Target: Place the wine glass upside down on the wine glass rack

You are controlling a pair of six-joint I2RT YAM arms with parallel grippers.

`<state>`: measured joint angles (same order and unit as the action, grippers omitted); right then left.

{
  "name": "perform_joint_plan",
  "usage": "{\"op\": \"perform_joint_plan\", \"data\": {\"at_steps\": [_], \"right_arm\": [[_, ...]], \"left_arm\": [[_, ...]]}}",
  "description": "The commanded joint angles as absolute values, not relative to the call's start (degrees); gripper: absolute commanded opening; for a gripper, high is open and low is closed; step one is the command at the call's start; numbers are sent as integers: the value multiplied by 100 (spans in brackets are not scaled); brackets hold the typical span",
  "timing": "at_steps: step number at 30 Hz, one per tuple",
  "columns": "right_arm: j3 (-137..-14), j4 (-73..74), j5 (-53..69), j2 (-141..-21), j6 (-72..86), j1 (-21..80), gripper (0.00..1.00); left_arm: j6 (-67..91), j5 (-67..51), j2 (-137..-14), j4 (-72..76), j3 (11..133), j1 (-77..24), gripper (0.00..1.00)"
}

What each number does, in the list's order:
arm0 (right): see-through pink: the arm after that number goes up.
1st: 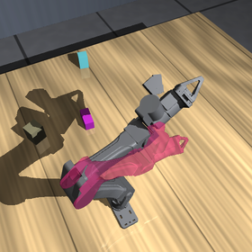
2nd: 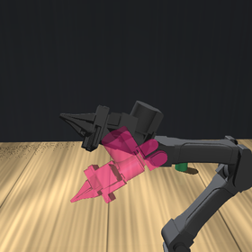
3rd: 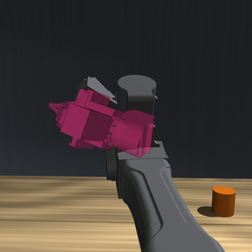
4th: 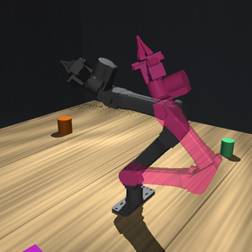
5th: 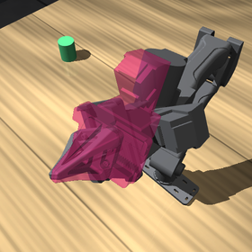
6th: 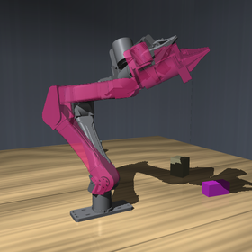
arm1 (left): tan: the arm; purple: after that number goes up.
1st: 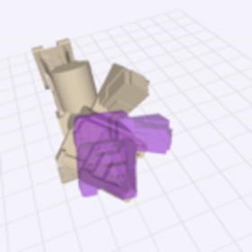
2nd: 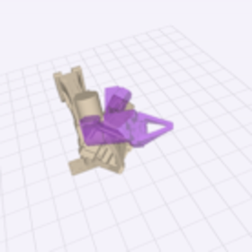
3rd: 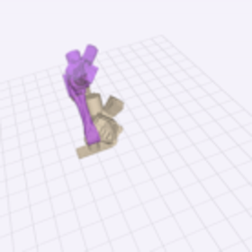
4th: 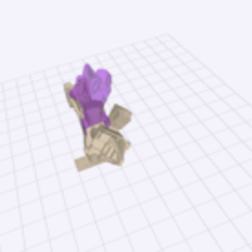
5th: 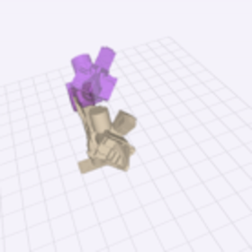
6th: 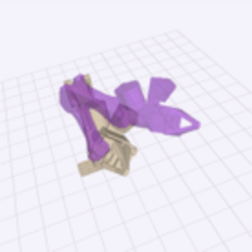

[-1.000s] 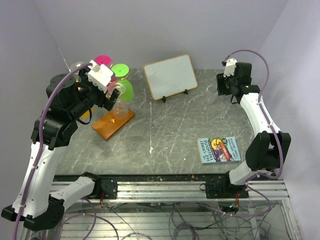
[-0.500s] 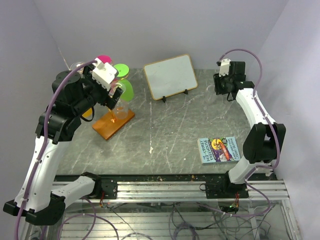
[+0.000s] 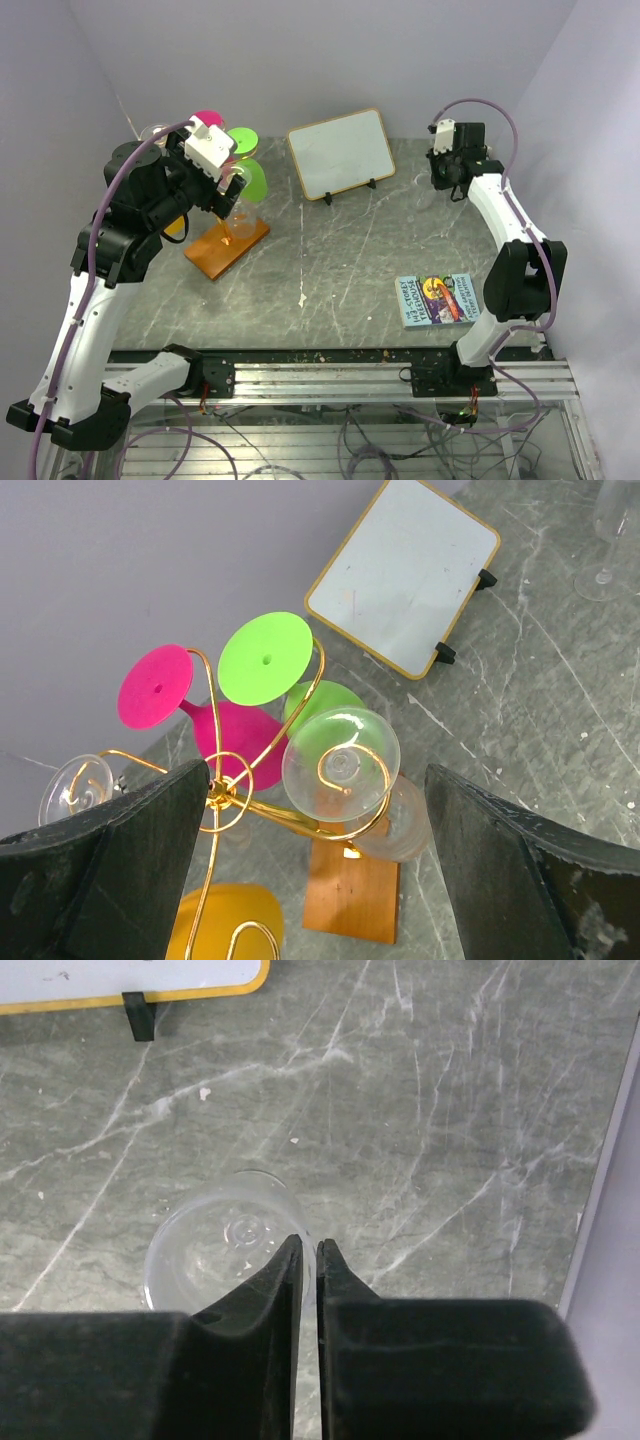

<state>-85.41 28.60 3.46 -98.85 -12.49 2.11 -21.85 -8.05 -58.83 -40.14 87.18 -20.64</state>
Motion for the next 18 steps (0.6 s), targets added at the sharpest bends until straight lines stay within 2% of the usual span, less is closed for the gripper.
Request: {"op": "perform_joint_plan", "data": {"at_steps": [1, 9, 18], "right_arm": [[-8779, 3039, 278, -9822, -1339, 221, 0], [-8721, 3118, 279, -8959, -1432, 211, 0], [-8491, 2953, 2123, -7520, -1327, 228, 0]], "left_arm": [[-2204, -853, -5837, -3778, 8720, -2013, 99], [-2003, -781, -5851, -3734, 8851, -2013, 100], [-1077, -1271, -5985, -3473, 9031, -2013, 95]]}}
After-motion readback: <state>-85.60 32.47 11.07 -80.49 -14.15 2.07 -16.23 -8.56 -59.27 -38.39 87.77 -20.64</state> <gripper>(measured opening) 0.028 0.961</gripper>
